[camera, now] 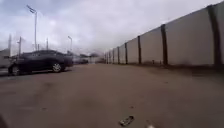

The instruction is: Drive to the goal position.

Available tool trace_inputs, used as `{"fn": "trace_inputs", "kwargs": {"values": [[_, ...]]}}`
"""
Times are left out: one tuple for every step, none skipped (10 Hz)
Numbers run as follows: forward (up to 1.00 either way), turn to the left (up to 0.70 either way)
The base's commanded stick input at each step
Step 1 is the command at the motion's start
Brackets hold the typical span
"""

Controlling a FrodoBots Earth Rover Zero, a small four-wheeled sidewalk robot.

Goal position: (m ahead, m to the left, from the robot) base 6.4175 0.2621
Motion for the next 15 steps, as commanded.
{"fn": "trace_inputs", "kwargs": {"values": [[0.5,0.0],[0.5,0.23],[0.5,0.0],[0.5,0.0],[0.5,0.0],[0.5,0.0],[0.5,0.0],[0.5,0.0],[0.5,0.0],[0.5,0.0],[0.5,0.0],[0.5,0.0],[0.5,0.0],[0.5,0.0],[0.5,0.0]]}}
